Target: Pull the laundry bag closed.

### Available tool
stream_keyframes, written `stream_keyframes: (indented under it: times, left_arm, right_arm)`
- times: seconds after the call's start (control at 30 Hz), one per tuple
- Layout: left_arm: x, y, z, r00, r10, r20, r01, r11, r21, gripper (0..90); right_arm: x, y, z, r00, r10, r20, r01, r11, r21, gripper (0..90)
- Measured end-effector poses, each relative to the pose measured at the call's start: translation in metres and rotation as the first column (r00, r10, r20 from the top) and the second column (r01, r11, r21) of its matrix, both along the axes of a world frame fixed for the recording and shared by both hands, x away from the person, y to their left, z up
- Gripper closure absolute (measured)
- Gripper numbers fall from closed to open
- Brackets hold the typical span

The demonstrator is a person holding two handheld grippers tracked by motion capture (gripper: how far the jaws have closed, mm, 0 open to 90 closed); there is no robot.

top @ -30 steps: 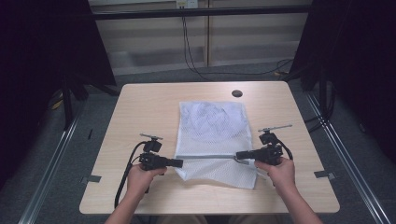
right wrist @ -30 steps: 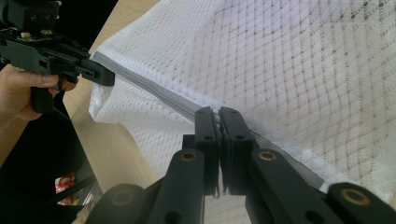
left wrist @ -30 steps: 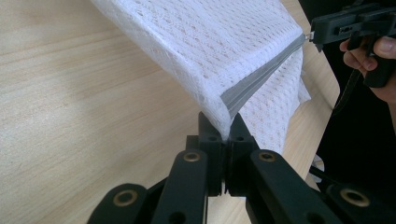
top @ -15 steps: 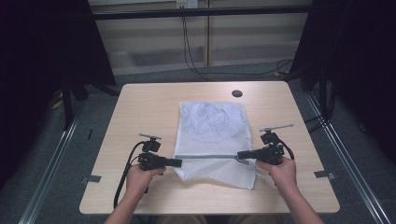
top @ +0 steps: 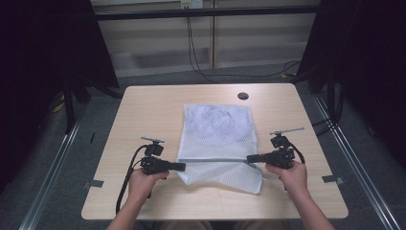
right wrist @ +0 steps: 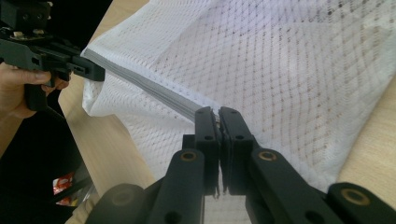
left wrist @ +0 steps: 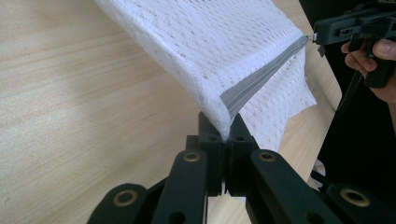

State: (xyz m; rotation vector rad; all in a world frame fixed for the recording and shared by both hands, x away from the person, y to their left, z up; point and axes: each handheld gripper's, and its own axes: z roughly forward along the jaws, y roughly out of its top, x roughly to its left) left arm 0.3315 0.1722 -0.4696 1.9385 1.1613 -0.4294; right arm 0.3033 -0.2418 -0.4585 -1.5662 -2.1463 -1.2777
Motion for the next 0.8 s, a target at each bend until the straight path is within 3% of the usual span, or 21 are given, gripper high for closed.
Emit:
stream_keyframes:
  times: [0.23, 0.27, 0.3, 0.53, 0.73, 0.8]
  left_arm:
    - [0.0005, -0.0011, 0.0000, 1.0000, 0.006, 0.003, -0.006, 1.0000, -0.003, 88.4]
    - [0.0001, -0.0011, 0.0003, 0.9998, 0.009, -0.016, -0.010, 0.9998, -0.015, 88.4]
    - [0.0014, 0.0003, -0.0001, 1.0000, -0.001, 0.006, 0.001, 1.0000, -0.003, 88.4]
    - [0.0016, -0.0008, -0.0002, 1.0000, 0.007, -0.005, -0.007, 0.9998, -0.017, 88.3]
    - [0.0021, -0.0008, -0.0004, 1.0000, -0.002, 0.000, 0.002, 1.0000, -0.003, 88.4]
    - [0.0017, -0.0010, -0.0001, 0.9998, 0.011, -0.014, -0.011, 0.9998, -0.016, 88.4]
  right_arm:
    - [-0.0009, -0.0030, 0.0005, 1.0000, -0.007, 0.002, 0.007, 1.000, 0.002, 87.0]
    - [-0.0010, -0.0031, 0.0007, 1.0000, -0.007, 0.004, 0.007, 1.000, -0.001, 86.9]
    - [-0.0011, -0.0035, 0.0006, 1.0000, -0.008, 0.001, 0.008, 1.000, 0.001, 87.0]
    - [-0.0024, -0.0083, 0.0009, 0.9997, -0.024, 0.005, 0.024, 1.000, -0.002, 87.0]
    - [-0.0028, -0.0096, 0.0000, 0.9997, -0.025, 0.005, 0.025, 1.000, -0.001, 87.0]
    - [-0.0030, -0.0101, 0.0002, 0.9995, -0.030, 0.005, 0.030, 0.999, -0.011, 87.0]
